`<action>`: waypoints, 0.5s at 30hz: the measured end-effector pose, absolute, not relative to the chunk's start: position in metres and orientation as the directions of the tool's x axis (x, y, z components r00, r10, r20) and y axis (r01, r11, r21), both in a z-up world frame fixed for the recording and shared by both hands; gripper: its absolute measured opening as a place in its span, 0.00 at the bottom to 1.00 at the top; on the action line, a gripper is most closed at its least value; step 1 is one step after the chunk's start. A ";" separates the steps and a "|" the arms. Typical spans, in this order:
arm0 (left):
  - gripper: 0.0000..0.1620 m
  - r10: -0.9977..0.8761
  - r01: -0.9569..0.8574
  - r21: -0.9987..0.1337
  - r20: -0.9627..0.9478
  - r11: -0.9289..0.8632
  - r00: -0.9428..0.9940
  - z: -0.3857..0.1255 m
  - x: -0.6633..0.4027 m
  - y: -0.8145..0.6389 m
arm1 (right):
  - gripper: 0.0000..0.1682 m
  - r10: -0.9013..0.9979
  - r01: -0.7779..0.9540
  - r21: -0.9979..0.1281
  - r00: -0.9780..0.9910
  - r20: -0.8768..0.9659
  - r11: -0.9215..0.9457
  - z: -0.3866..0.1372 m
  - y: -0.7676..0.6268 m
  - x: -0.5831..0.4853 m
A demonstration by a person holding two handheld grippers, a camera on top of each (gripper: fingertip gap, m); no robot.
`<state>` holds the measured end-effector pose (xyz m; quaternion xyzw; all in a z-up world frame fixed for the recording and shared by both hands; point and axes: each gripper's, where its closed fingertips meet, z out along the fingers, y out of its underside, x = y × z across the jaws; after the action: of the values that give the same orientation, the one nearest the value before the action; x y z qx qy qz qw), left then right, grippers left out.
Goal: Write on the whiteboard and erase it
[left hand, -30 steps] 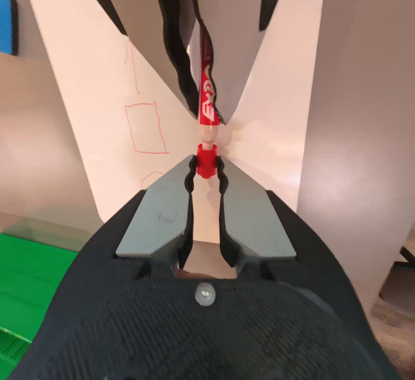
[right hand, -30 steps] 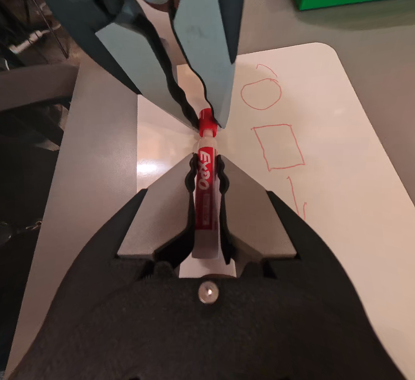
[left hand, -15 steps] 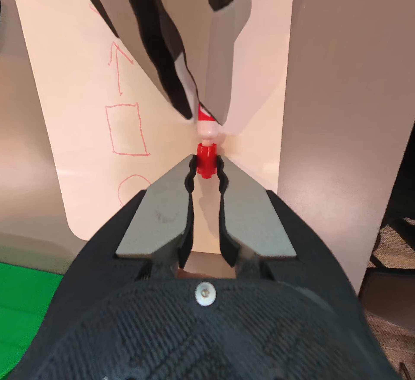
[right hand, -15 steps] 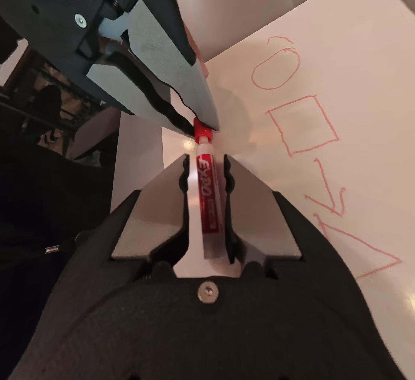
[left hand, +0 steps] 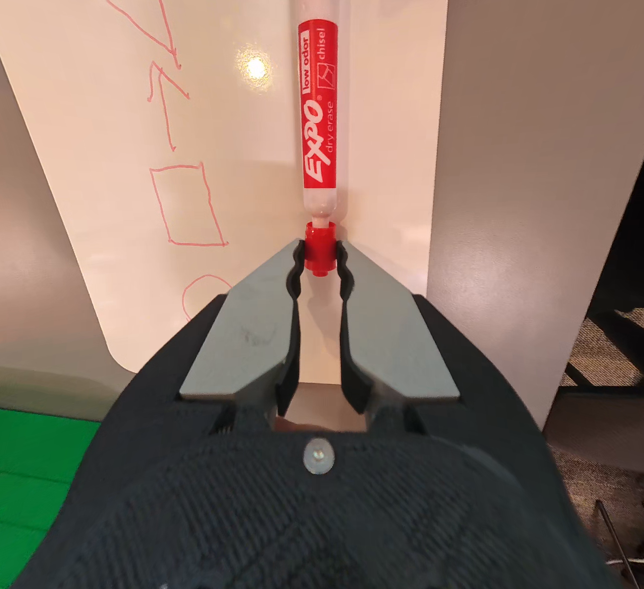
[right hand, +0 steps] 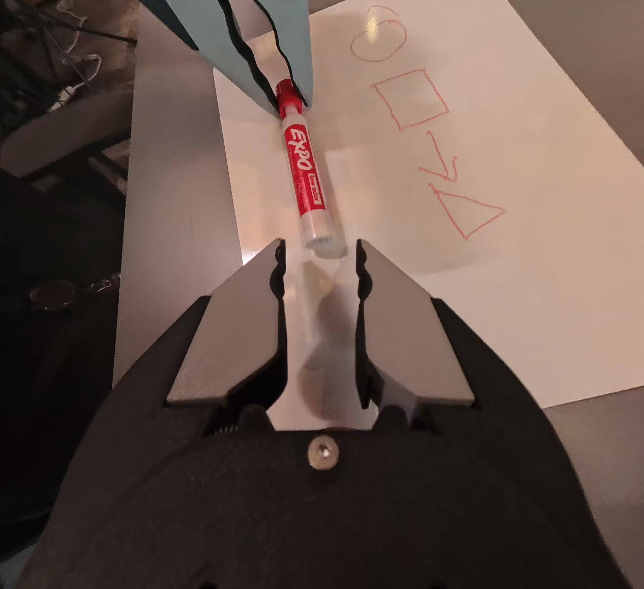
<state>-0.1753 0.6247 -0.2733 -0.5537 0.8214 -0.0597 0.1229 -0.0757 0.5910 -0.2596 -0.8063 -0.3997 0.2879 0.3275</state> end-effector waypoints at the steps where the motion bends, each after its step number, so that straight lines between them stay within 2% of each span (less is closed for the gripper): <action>1: 0.10 -0.924 -0.894 -0.237 -0.134 0.381 -0.358 -0.273 -0.175 0.625 | 0.21 0.831 0.451 -0.760 0.517 -0.205 -0.468 -0.262 0.591 -0.075; 2: 0.10 -0.924 -0.892 -0.241 -0.132 0.382 -0.360 -0.273 -0.175 0.624 | 0.20 0.831 0.459 -0.752 0.515 -0.208 -0.473 -0.265 0.592 -0.076; 4: 0.10 -0.924 -0.890 -0.249 -0.126 0.381 -0.360 -0.273 -0.174 0.623 | 0.11 0.847 0.484 -0.748 0.494 -0.194 -0.454 -0.267 0.595 -0.085; 10: 0.09 -0.928 -0.898 -0.240 -0.146 0.369 -0.342 -0.273 -0.176 0.628 | 0.09 0.862 0.485 -0.757 0.466 -0.199 -0.437 -0.266 0.594 -0.098; 13: 0.09 -0.929 -0.908 -0.205 -0.132 0.366 -0.345 -0.274 -0.181 0.631 | 0.09 0.876 0.515 -0.769 0.466 -0.120 -0.379 -0.260 0.597 -0.103; 15: 0.09 -0.922 -0.906 -0.182 -0.124 0.383 -0.366 -0.274 -0.181 0.631 | 0.09 0.874 0.472 -0.806 0.474 -0.109 -0.357 -0.245 0.601 -0.103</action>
<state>-0.1807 0.6312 -0.2744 -0.5537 0.8254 -0.0412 0.1026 -0.1026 0.6007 -0.2452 -0.7767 -0.4333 0.2744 0.3657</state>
